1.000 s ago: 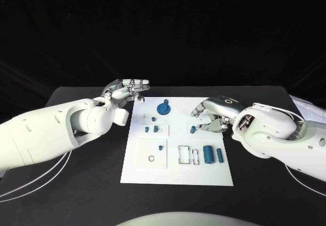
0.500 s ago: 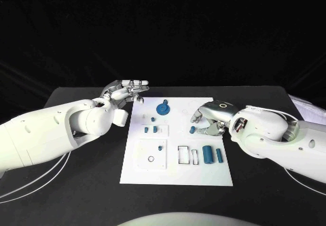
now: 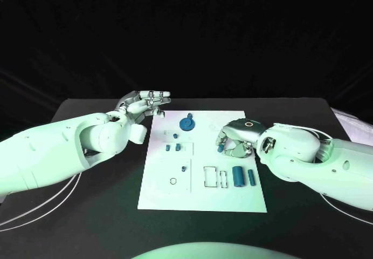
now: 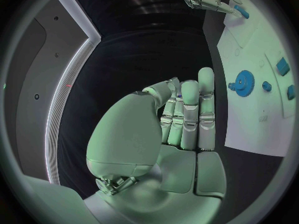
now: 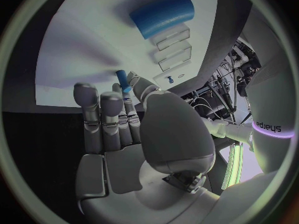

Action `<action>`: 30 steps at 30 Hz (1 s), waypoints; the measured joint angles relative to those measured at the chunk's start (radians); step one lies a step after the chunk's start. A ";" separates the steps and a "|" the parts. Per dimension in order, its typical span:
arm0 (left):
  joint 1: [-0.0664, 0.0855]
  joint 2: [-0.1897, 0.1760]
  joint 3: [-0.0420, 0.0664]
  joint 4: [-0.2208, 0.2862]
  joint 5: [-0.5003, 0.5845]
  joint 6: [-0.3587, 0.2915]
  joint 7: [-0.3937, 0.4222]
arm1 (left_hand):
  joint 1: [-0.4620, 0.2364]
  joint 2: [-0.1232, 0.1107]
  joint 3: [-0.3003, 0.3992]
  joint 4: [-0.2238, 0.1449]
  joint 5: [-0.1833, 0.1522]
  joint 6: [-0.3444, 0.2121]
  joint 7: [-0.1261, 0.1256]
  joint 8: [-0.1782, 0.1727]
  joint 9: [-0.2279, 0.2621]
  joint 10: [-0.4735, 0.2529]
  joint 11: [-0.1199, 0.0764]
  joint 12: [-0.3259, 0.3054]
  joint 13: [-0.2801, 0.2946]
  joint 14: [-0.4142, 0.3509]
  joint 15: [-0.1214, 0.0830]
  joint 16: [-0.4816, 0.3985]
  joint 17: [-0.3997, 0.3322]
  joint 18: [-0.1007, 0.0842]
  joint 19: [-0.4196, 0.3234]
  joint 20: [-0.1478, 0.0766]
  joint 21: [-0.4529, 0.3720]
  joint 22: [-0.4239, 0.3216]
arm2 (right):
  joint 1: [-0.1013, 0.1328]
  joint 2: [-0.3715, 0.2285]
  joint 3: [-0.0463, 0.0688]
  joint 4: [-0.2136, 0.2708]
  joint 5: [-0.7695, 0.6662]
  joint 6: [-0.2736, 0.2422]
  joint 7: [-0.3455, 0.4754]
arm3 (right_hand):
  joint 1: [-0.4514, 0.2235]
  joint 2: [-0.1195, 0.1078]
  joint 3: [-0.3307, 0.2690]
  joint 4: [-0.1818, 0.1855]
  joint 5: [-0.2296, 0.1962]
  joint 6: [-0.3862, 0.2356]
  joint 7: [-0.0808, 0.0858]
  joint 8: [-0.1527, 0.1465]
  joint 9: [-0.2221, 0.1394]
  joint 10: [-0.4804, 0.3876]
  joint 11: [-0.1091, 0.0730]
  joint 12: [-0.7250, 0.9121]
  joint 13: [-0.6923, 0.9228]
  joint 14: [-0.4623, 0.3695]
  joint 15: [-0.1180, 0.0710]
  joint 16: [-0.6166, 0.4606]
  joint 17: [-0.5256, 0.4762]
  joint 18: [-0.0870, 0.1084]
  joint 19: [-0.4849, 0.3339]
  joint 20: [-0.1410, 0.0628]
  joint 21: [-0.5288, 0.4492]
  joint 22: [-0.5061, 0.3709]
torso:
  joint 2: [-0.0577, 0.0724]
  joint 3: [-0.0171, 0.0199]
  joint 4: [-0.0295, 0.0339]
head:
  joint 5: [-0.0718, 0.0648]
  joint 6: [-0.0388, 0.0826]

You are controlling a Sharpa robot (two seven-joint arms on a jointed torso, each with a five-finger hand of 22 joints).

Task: Assemble the parts on the task board

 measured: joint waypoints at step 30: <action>-0.001 0.001 0.000 -0.004 -0.001 0.005 -0.009 | 0.000 0.000 0.003 -0.003 0.000 0.000 0.000 0.000 0.000 -0.003 0.003 0.004 0.000 -0.003 0.003 0.000 -0.004 0.000 -0.004 0.004 0.000 0.001 | -0.006 -0.011 0.002 0.017 -0.021 -0.093 -0.012 | 0.014 0.041 0.075 0.009 -0.065 0.083 -0.021 0.033 0.020 0.100 -0.025 0.001 0.003 0.000 -0.021 0.058 0.056 0.000 0.039 -0.018 0.050 0.078 | -0.002 -0.0006 -0.0006 | -0.005 -0.004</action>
